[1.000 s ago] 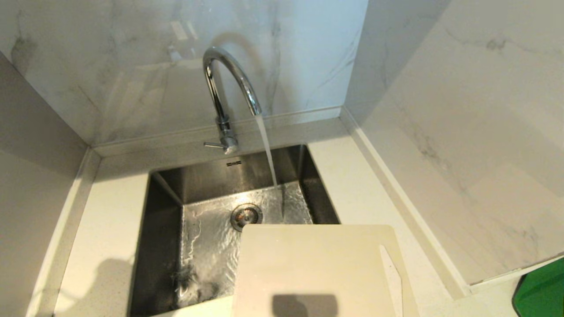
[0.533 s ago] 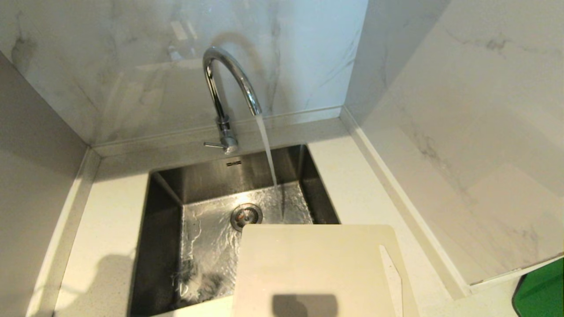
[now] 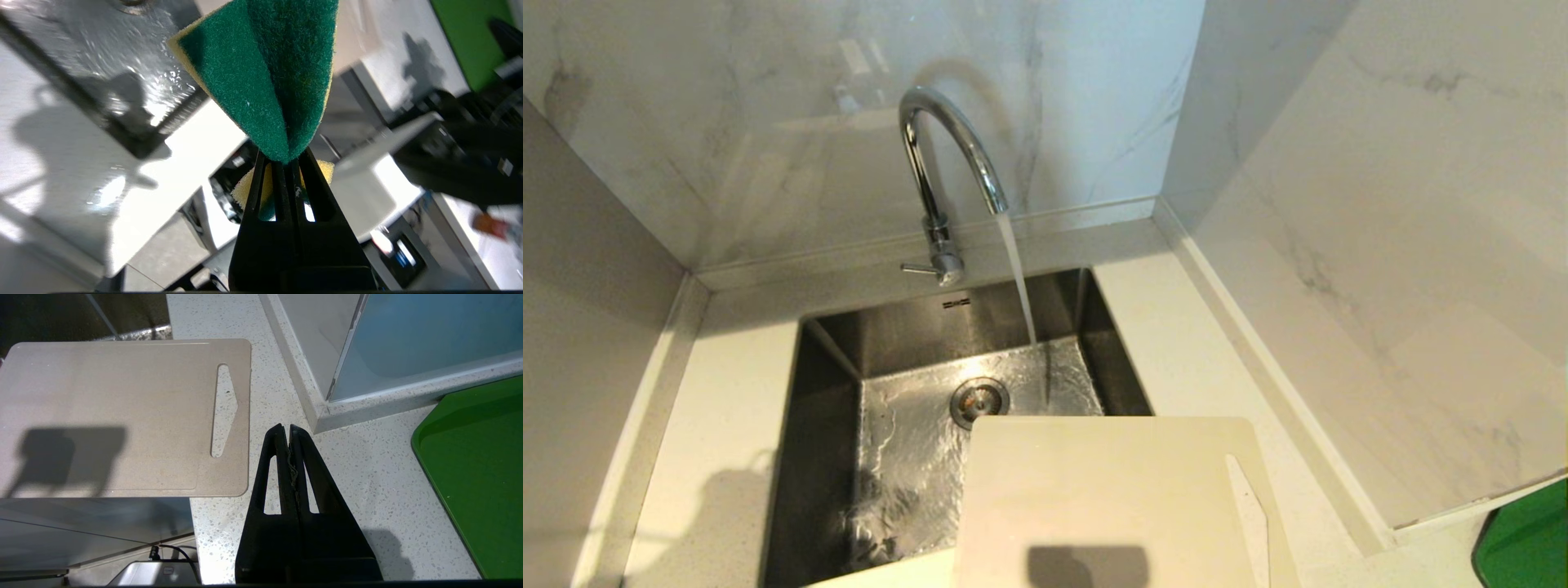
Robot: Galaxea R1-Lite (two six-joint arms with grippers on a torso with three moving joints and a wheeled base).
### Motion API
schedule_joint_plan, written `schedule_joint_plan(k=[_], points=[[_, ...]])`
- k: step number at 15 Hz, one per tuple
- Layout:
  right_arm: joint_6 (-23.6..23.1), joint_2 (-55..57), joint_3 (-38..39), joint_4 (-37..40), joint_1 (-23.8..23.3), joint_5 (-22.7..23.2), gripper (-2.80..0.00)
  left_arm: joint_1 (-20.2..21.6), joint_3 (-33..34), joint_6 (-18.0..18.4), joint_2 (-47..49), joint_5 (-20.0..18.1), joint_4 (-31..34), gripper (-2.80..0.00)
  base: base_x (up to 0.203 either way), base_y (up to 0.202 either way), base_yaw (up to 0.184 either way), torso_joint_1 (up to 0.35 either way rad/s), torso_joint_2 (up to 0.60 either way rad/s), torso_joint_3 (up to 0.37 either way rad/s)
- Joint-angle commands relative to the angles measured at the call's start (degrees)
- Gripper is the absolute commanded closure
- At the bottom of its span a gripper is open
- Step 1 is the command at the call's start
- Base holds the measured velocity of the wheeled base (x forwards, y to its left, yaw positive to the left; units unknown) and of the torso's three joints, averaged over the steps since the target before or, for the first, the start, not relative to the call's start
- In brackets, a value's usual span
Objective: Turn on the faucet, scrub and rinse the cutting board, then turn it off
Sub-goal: Put down the cleaning cloth
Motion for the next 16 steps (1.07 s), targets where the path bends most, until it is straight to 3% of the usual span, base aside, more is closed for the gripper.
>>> schedule_joint_plan(k=[1,3,6,8,12,16], points=[[0.0,0.0,0.0,0.0,0.0,0.0,0.00,0.0,1.0,-1.0,0.3,5.8,-1.7,0.00,0.000,0.000,0.000,0.000,0.00,0.000],[0.0,0.0,0.1,0.0,0.0,0.0,0.00,0.0,3.8,-1.6,0.6,10.8,-2.9,0.00,0.000,0.000,0.000,0.000,0.00,0.000],[0.0,0.0,0.0,0.0,0.0,0.0,0.00,0.0,6.5,-2.0,3.0,13.4,-3.2,0.00,0.000,0.000,0.000,0.000,0.00,0.000],[0.0,0.0,0.0,0.0,0.0,0.0,0.00,0.0,7.9,-0.4,5.6,14.9,-3.3,0.00,0.000,0.000,0.000,0.000,0.00,0.000],[0.0,0.0,0.0,0.0,0.0,0.0,0.00,0.0,8.3,0.1,13.0,21.4,-5.1,0.00,0.000,0.000,0.000,0.000,0.00,0.000],[0.0,0.0,0.0,0.0,0.0,0.0,0.00,0.0,6.8,0.3,20.4,22.0,-8.1,0.00,0.000,0.000,0.000,0.000,0.00,0.000]])
